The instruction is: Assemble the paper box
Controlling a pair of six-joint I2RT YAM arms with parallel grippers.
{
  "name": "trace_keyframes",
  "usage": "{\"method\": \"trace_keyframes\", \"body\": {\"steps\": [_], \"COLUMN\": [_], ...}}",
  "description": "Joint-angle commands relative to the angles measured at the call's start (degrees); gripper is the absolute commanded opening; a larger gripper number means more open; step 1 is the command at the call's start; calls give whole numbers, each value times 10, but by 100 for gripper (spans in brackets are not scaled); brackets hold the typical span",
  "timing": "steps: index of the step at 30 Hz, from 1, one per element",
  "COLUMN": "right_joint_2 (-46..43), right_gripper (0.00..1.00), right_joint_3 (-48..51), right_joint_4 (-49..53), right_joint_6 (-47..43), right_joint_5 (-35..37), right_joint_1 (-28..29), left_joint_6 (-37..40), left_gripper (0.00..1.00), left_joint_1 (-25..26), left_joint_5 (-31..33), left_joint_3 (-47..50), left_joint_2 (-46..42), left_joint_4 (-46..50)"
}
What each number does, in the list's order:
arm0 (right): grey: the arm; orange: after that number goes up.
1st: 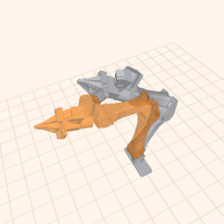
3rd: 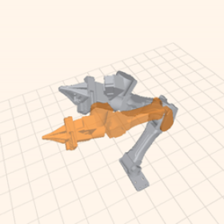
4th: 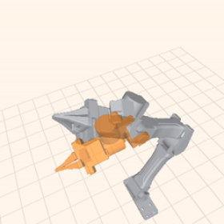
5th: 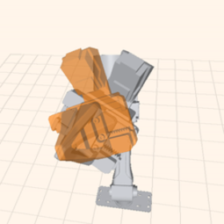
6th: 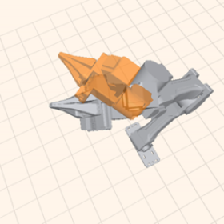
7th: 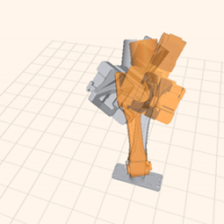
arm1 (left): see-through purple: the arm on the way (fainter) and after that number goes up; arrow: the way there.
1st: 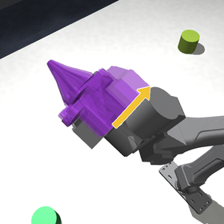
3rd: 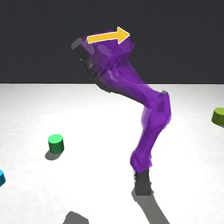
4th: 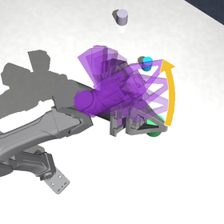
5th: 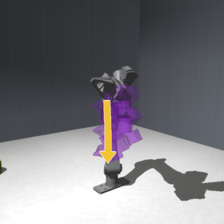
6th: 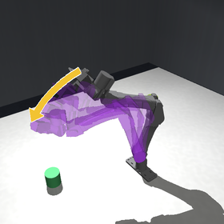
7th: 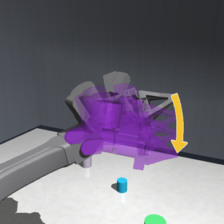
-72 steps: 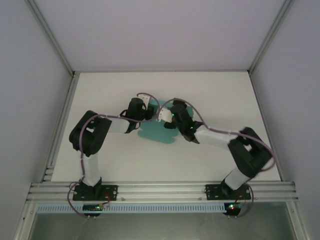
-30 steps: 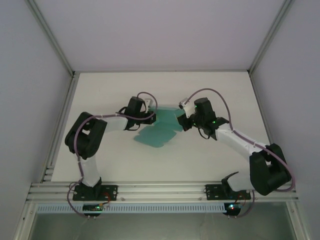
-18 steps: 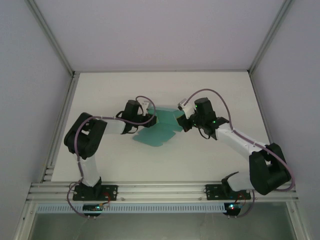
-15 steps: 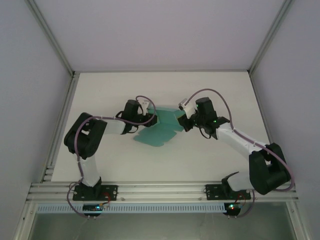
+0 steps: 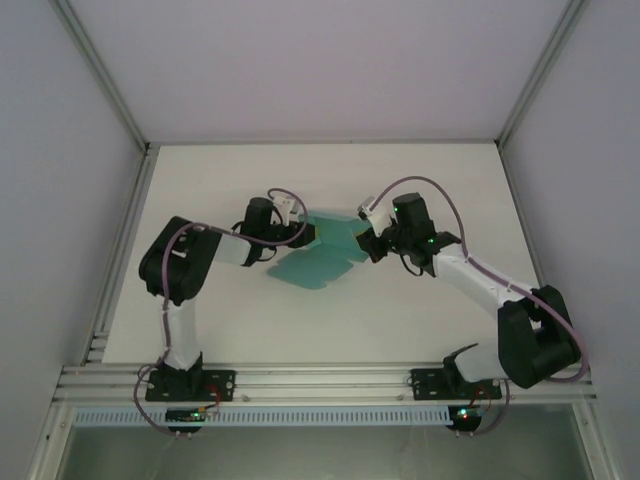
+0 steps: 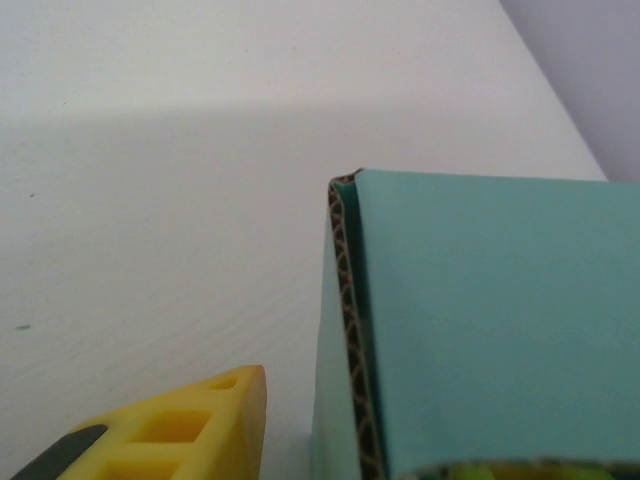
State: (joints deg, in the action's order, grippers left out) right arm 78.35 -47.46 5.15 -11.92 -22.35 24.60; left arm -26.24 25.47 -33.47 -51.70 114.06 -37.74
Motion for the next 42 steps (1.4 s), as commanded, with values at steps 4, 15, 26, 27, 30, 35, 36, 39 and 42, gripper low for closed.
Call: {"method": "trace_keyframes", "body": {"steps": [4, 15, 26, 27, 30, 35, 36, 39, 42], "right_joint_2": [30, 42, -1, -6, -13, -14, -15, -16, -16], "right_gripper": [0, 0, 0, 0, 0, 0, 0, 0, 0], "right_joint_3": [3, -8, 21, 25, 37, 40, 42, 46, 45], "right_joint_4": [99, 106, 74, 68, 48, 51, 49, 42, 37], "right_joint_6": [-20, -13, 38, 43, 56, 61, 63, 63, 62], "right_joint_5": [-4, 5, 126, 141, 155, 142, 142, 139, 137], "right_joint_1": [4, 9, 62, 70, 82, 82, 80, 70, 65], "left_joint_6": [-47, -39, -98, -120, -143, -75, -64, -34, -16], "left_gripper": [39, 15, 0, 0, 0, 1, 5, 25, 36], "left_joint_1": [0, 4, 63, 68, 69, 72, 71, 71, 70], "left_joint_5": [-29, 12, 515, 558, 588, 481, 466, 422, 370], "left_joint_3": [-14, -24, -116, -136, -147, -70, -55, -27, -26], "left_joint_2": [33, 35, 13, 21, 36, -4, -15, -47, -75], "left_joint_4": [-86, -88, 354, 402, 434, 275, 245, 199, 196]}}
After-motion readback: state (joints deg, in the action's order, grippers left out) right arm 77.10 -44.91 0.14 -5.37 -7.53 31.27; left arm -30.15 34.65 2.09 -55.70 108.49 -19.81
